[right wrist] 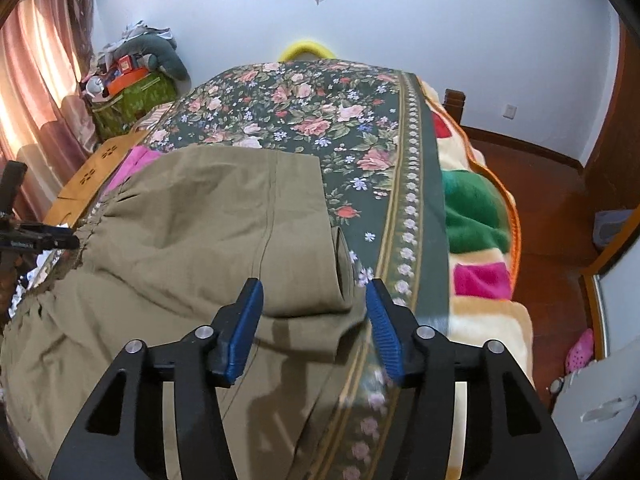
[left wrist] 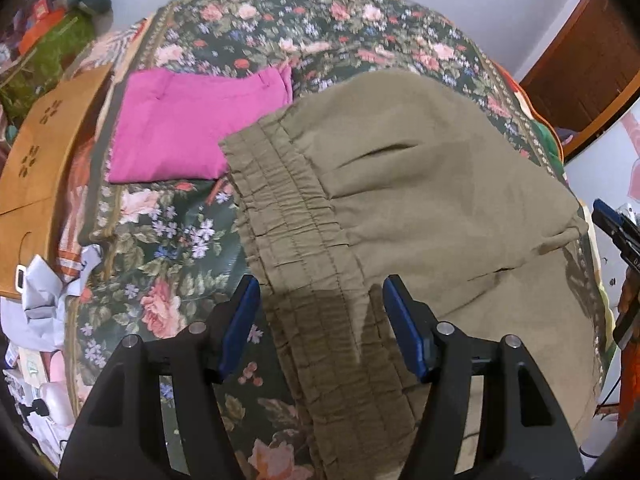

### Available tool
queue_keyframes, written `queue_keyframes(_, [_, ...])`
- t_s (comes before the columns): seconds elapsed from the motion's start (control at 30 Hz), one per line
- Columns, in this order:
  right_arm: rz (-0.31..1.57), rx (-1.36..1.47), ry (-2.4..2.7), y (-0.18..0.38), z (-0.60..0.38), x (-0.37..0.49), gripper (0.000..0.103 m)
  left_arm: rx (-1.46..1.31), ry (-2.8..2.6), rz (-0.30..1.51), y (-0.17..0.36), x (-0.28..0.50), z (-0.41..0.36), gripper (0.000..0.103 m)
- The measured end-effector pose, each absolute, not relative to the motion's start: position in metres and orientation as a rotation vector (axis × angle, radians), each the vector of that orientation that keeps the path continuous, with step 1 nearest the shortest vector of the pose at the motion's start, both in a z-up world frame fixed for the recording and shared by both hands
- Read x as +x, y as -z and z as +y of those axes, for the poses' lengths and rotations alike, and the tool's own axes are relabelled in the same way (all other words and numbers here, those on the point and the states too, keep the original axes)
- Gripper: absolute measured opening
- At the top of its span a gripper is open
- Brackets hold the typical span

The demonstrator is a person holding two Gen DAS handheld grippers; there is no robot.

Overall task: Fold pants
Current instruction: 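Grasp the waistband with the left tool while the right tool grasps the leg hem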

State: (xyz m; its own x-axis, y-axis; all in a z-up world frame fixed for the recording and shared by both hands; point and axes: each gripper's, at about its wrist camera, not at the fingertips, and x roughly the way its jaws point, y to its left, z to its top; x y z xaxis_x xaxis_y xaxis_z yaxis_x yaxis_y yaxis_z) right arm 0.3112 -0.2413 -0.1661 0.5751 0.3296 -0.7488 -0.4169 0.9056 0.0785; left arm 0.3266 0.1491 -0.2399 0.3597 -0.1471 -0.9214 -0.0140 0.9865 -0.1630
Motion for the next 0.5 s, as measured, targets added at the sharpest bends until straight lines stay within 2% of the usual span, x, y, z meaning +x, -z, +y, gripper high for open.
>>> queue_keyframes(0.2, [0.941, -0.12, -0.479, 0.191, -0.231, 0.333, 0.051, -0.234, 0.11, 1.262, 0.261, 0.337, 0.154, 0.068])
queue_keyframes(0.33, [0.962, -0.132, -0.503, 0.206, -0.225, 0.337, 0.049, -0.174, 0.114, 1.247, 0.261, 0.337, 0.145, 0.07])
queue_keyframes(0.37, [0.957, -0.136, -0.497, 0.207, -0.224, 0.337, 0.046, -0.144, 0.112, 1.241, 0.261, 0.336, 0.141, 0.07])
queue_keyframes(0.43, [0.945, -0.162, -0.485, 0.209, -0.222, 0.336, 0.03, -0.096, 0.107, 1.217, 0.259, 0.335, 0.137, 0.068])
queue_keyframes(0.47, [0.945, -0.163, -0.487, 0.209, -0.223, 0.337, 0.018, -0.072, 0.112, 1.202, 0.256, 0.333, 0.133, 0.057])
queue_keyframes(0.5, [0.948, -0.159, -0.49, 0.209, -0.225, 0.337, 0.015, -0.015, 0.088, 1.182, 0.254, 0.332, 0.127, 0.051])
